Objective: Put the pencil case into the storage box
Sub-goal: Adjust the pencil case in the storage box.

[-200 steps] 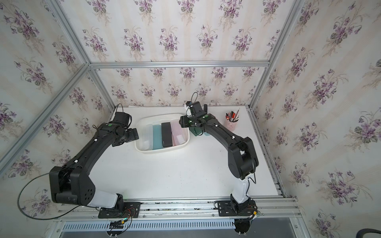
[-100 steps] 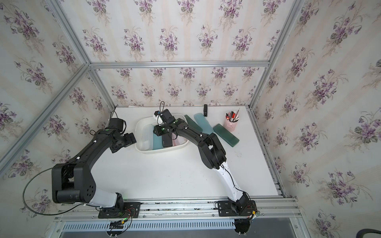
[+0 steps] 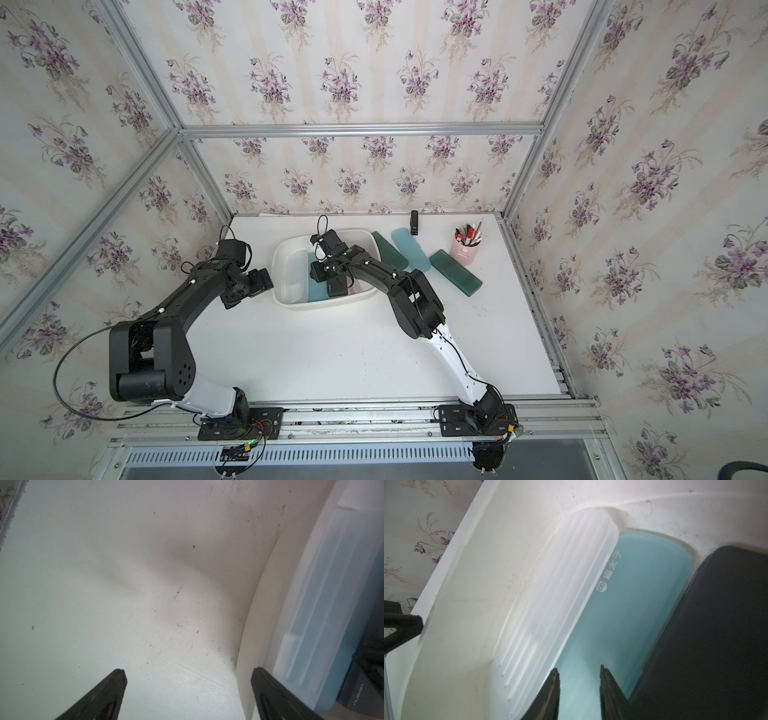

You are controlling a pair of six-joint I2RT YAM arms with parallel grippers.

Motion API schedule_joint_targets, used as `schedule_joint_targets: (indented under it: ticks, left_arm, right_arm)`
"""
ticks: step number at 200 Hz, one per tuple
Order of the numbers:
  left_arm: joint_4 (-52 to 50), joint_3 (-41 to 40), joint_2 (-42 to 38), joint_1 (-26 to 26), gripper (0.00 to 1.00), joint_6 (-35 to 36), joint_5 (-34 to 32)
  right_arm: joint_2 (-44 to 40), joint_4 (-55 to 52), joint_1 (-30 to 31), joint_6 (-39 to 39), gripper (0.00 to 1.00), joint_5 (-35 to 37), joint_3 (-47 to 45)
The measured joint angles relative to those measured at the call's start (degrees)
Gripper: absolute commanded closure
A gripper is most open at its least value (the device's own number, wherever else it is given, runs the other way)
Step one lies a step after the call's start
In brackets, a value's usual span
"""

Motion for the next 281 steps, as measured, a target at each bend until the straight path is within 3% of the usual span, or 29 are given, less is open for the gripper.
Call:
schedule_joint_targets:
  ticks: [41, 71, 87, 281]
  left_arm:
    - [0.0, 0.2, -0.1, 0.0, 0.01, 0.5, 0.2]
    - [0.3, 0.0, 0.1, 0.0, 0.01, 0.7, 0.3]
    - [1.2, -0.2, 0.3, 0.0, 0.01, 0.9, 0.4]
    - [3.9, -1.9, 0.0, 2.6, 0.0, 0.4, 2.4]
  right_arm:
    - [2.5, 0.3, 0.4, 0.3, 0.63, -0.7, 3.5]
    - [5.3, 0.6, 0.9, 0.9, 0.36, -0.7, 6.5]
    - [5.7, 1.7, 1.0, 0.8, 0.29, -0.9, 6.7]
    - [7.5, 7.3, 2.3, 4.7, 0.27, -16.4, 7.0]
